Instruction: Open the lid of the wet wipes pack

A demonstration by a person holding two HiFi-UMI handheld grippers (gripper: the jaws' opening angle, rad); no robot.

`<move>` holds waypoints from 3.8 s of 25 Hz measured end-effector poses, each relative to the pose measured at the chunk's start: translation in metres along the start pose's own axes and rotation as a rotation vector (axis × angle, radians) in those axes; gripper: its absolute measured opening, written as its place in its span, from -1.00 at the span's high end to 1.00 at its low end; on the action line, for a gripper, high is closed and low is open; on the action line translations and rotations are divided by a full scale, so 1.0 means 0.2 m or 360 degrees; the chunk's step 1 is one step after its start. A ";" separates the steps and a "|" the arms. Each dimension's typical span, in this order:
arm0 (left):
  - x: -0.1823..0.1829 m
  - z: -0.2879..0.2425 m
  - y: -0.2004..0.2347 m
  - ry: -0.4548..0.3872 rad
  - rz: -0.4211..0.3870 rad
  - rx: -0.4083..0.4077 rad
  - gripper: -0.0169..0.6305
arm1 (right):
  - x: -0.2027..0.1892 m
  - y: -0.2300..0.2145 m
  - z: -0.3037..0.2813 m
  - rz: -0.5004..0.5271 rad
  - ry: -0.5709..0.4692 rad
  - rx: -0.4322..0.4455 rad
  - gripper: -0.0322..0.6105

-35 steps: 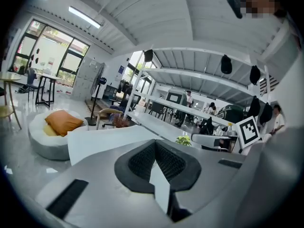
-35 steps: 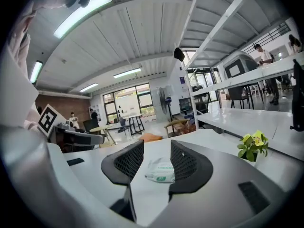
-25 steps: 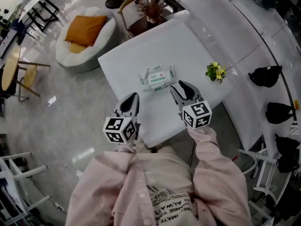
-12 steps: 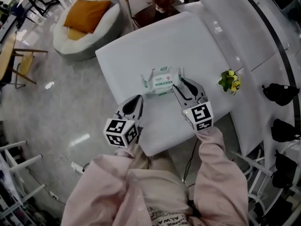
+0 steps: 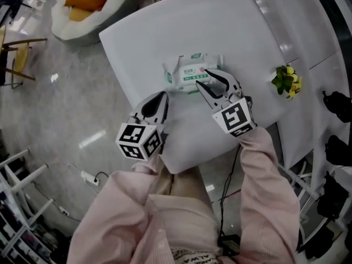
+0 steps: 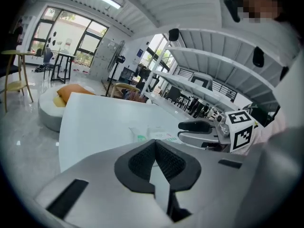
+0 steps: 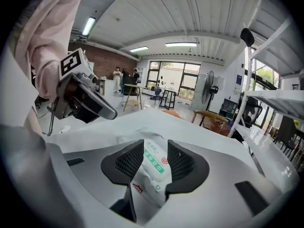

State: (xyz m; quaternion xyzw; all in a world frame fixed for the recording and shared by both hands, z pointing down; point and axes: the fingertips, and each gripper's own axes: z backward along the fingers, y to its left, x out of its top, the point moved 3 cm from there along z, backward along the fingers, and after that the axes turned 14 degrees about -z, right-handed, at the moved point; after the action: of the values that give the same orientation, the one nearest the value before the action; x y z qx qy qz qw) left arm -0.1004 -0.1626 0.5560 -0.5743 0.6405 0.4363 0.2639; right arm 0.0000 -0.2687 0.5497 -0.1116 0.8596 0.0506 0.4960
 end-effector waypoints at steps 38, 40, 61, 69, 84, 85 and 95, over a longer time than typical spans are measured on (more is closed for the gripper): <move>-0.12 -0.07 -0.02 -0.0020 0.0049 0.0014 0.95 | -0.11 0.03 -0.13 0.0238 0.0456 0.0510 0.64; -0.12 -0.07 -0.02 -0.0021 0.0047 0.0016 0.95 | -0.11 0.02 -0.13 0.0171 0.0466 0.0553 0.64; -0.02 -0.12 0.00 -0.0109 0.0076 0.0083 0.95 | 0.13 -0.13 -0.18 -0.0008 0.0237 0.0517 0.80; 0.03 -0.15 0.03 -0.0130 0.0087 0.0108 0.95 | 0.17 -0.20 -0.27 0.0080 0.0203 0.0415 0.81; 0.04 -0.19 0.07 -0.0118 0.0106 0.0147 0.95 | 0.14 -0.27 -0.41 0.0039 0.0175 0.0337 0.80; 0.04 -0.19 0.07 -0.0117 0.0106 0.0148 0.95 | 0.13 -0.27 -0.41 0.0042 0.0173 0.0332 0.80; 0.06 -0.18 0.05 -0.0128 0.0092 0.0143 0.95 | 0.16 -0.27 -0.36 -0.0070 -0.0002 0.0237 0.76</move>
State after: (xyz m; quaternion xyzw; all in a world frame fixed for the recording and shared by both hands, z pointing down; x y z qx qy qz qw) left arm -0.1077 -0.2003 0.5653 -0.5251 0.6646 0.4374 0.3021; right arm -0.0627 -0.3392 0.5583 -0.0932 0.8580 -0.0243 0.5045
